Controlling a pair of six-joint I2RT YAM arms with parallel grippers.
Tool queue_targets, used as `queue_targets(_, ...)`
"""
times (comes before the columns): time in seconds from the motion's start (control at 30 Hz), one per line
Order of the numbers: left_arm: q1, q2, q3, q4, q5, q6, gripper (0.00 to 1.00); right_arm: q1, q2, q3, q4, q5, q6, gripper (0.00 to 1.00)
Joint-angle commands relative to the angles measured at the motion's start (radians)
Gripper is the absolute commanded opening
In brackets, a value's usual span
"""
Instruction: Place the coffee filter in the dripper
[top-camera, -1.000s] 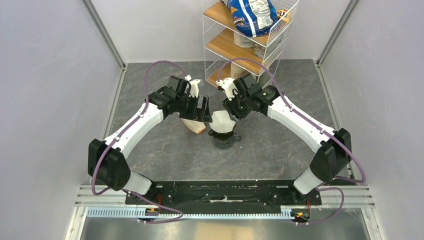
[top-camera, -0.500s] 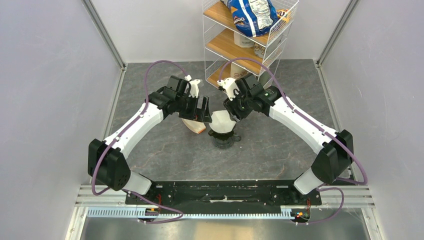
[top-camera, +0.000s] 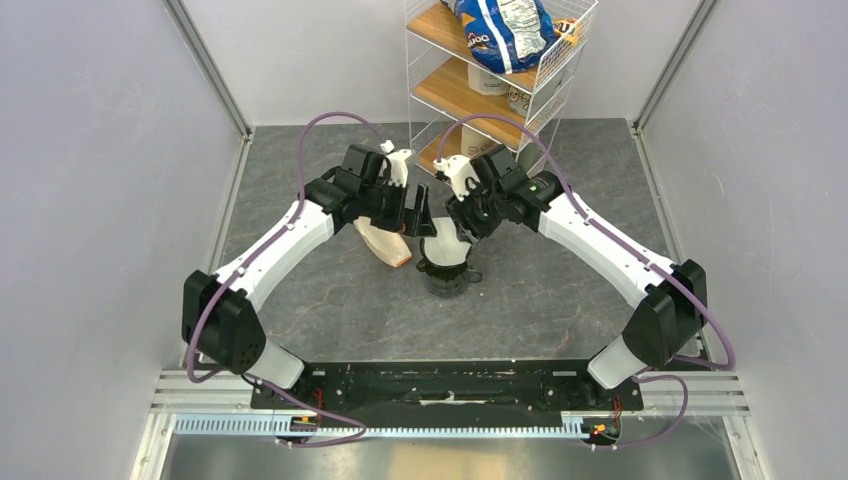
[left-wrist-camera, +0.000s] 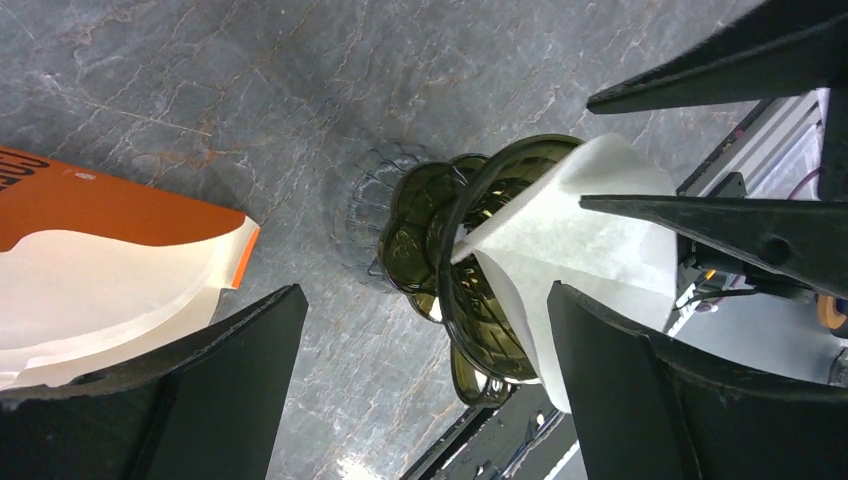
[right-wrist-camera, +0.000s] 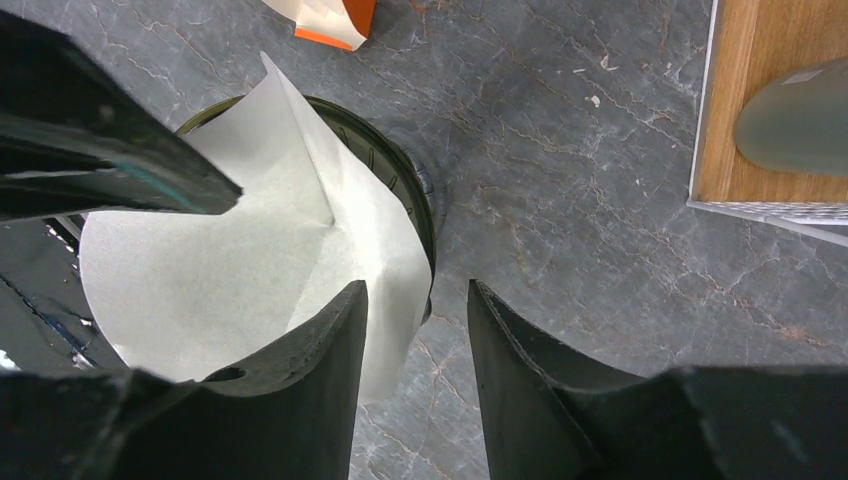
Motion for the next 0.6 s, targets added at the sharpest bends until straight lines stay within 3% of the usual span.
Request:
queue_targets(0.0, -0.004, 0.038, 0.030, 0.046, -0.022, -0.034, 0.98, -0.003, -0.001, 0.045, 0.020, -0.022, 0.008, 0.49)
queue_targets(0.13, -0.004, 0.032, 0.024, 0.079, 0.024, 0.007, 0.88, -0.004, -0.001, 0.049, 0.023, -0.019, 0.008, 0.46)
queue_targets(0.3, -0.004, -0.029, 0.007, 0.108, 0.045, 0.069, 0.85, -0.004, -0.025, 0.055, 0.029, -0.022, -0.007, 0.46)
queue_targets(0.47, -0.005, -0.048, 0.010, 0.119, 0.082, 0.090, 0.59, -0.003, -0.036, 0.059, 0.053, -0.058, -0.013, 0.40)
queue_targets(0.57, -0.005, -0.032, 0.016, 0.103, 0.097, 0.098, 0.49, -0.002, -0.029, 0.062, 0.052, -0.069, -0.014, 0.33)
